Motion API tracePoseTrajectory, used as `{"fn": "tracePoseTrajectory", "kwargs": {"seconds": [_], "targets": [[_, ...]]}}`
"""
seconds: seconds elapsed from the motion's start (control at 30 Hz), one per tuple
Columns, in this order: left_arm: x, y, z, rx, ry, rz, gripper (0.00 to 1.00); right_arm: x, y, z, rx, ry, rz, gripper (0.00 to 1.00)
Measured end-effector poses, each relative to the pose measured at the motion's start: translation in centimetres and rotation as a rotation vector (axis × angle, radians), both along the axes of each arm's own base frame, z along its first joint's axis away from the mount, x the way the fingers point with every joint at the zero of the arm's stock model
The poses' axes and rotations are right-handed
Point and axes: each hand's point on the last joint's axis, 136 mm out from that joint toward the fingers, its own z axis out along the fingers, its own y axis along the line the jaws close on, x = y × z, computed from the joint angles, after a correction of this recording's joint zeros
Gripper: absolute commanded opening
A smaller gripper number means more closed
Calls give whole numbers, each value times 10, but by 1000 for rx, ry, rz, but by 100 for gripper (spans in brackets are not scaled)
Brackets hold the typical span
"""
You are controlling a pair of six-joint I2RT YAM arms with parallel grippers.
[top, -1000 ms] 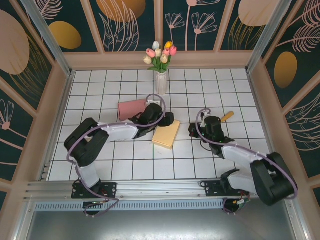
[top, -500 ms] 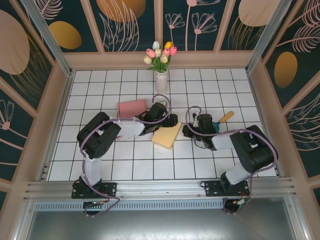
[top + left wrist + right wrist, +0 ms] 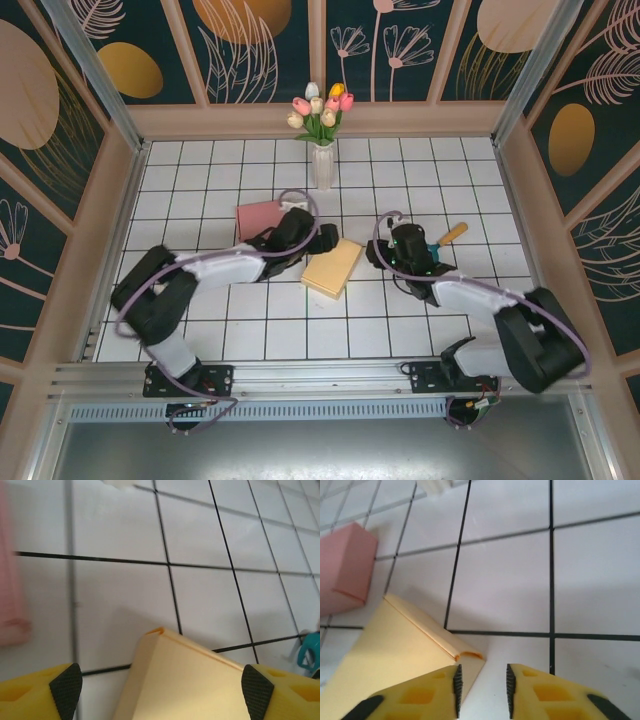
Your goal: Fold the paper box
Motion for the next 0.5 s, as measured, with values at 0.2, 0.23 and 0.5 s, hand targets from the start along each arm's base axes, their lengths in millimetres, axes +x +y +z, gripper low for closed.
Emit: {"fn": "tracePoseTrajectory", "kwargs": {"seconds": [0.2, 0.23, 0.5], "targets": [[-51, 57, -11, -146, 91, 184, 88, -2, 23, 22, -125, -94, 172, 59], [-59, 61, -20, -153, 119, 198, 87, -2, 29, 22, -143, -102, 211, 59], [-117, 34, -43, -254, 256, 140, 86, 16, 65, -11, -261, -75, 437, 61]]}}
